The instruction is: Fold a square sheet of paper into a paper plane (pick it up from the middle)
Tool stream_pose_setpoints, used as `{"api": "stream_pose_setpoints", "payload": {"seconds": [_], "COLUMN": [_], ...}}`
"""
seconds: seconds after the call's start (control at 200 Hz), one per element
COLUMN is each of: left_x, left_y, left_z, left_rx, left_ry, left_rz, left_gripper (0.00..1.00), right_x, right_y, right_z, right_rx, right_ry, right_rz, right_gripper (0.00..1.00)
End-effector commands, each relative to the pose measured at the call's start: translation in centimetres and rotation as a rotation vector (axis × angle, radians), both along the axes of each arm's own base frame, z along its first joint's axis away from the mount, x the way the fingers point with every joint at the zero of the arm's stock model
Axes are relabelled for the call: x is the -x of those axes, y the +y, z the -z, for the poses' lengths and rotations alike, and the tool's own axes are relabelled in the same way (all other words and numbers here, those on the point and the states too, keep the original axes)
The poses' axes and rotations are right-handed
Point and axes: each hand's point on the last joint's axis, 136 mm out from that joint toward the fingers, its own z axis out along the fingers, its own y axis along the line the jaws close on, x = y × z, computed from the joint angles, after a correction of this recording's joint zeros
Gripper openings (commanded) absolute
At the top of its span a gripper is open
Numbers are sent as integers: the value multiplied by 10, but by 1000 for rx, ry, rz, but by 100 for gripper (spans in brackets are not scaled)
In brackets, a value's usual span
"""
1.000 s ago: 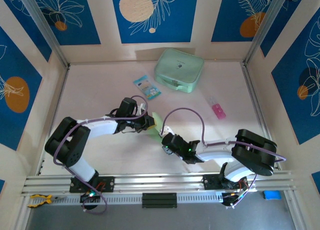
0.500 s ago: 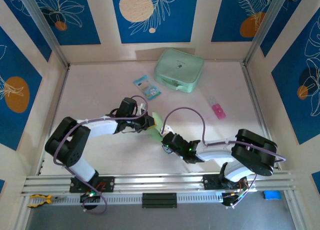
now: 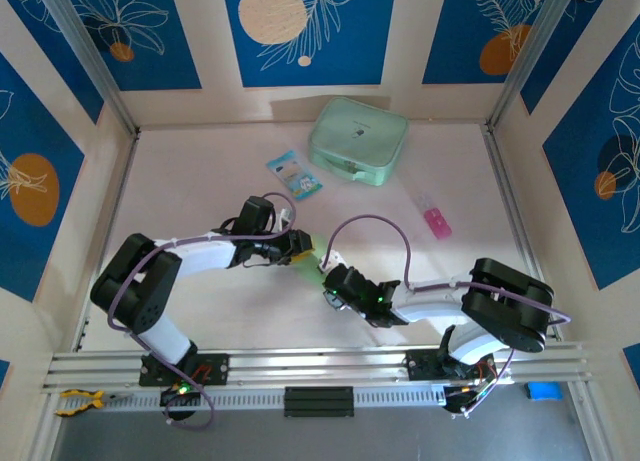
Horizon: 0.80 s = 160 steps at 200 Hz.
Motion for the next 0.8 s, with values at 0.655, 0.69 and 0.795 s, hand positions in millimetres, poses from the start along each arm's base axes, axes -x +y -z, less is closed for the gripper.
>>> {"api": "stream_pose_setpoints", "payload": {"seconds": [0.655, 0.69, 0.795], "left_x": [-4, -4, -3], "left_y": [14, 14, 14], "left_z": [-17, -17, -17], "left_rx": [-107, -106, -107], "left_ry": [-60, -60, -61], "left_rz": [-13, -12, -10], "left_gripper": [51, 51, 50], "right_x": [4, 4, 6], "right_y": [8, 7, 8], "right_z": [14, 13, 14], "right_rx": [-155, -165, -203], "right_ry": [139, 140, 171], "right_rz": [75, 81, 74], "right_gripper": [18, 18, 16]}}
